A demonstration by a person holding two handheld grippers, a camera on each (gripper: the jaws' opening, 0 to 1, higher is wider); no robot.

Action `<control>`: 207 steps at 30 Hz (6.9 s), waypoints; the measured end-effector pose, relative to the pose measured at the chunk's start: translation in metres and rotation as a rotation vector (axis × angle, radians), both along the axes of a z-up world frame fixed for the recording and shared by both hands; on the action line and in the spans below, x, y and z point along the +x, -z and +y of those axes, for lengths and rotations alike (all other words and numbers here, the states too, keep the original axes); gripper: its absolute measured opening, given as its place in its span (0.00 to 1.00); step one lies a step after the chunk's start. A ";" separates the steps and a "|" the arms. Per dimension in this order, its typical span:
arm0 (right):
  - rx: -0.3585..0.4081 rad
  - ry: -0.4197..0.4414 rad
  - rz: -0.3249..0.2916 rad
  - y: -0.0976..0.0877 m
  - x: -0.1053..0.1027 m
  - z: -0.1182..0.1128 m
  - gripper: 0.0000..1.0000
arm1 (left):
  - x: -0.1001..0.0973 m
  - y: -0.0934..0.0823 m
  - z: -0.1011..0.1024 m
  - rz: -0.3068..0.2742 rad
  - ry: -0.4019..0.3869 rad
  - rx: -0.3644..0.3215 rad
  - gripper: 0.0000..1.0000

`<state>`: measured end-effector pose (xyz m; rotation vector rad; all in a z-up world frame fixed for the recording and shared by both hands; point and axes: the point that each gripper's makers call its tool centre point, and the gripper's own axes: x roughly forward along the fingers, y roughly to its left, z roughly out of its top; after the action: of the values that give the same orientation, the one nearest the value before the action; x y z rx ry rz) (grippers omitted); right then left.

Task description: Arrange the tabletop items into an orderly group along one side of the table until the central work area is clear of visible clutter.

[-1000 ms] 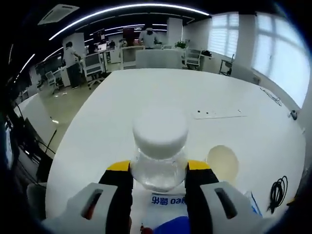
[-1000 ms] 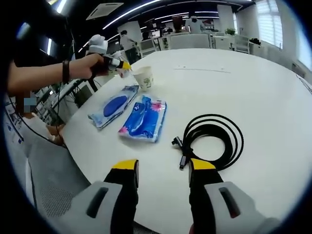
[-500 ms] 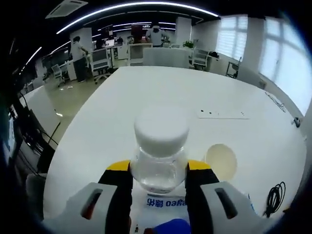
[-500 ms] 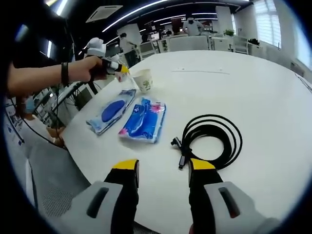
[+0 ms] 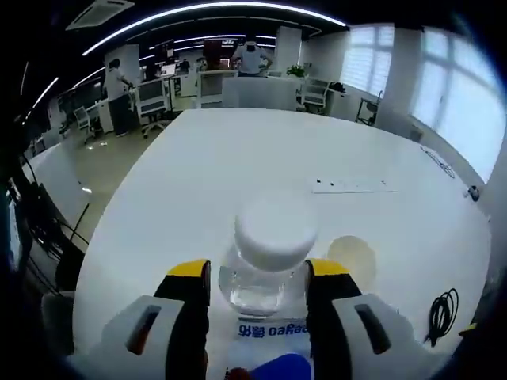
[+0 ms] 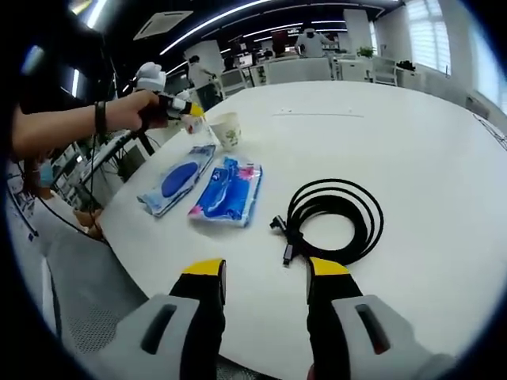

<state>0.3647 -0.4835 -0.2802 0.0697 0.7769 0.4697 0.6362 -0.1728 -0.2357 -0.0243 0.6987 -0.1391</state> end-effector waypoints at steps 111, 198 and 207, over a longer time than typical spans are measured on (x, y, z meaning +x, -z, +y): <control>0.022 -0.030 -0.032 -0.014 -0.026 0.042 0.37 | -0.248 0.063 0.023 0.212 -0.073 -0.299 0.47; 0.051 -0.296 0.014 0.006 -0.003 0.139 0.34 | -0.311 0.088 0.047 0.451 0.280 -0.206 0.00; 0.093 -0.320 0.044 0.017 0.010 0.177 0.33 | -0.321 0.090 0.049 0.481 0.376 -0.154 0.00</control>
<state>0.3750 -0.3065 -0.2971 0.0418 0.8125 0.8106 0.3148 -0.1234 -0.3259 -0.0756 1.1683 -0.5604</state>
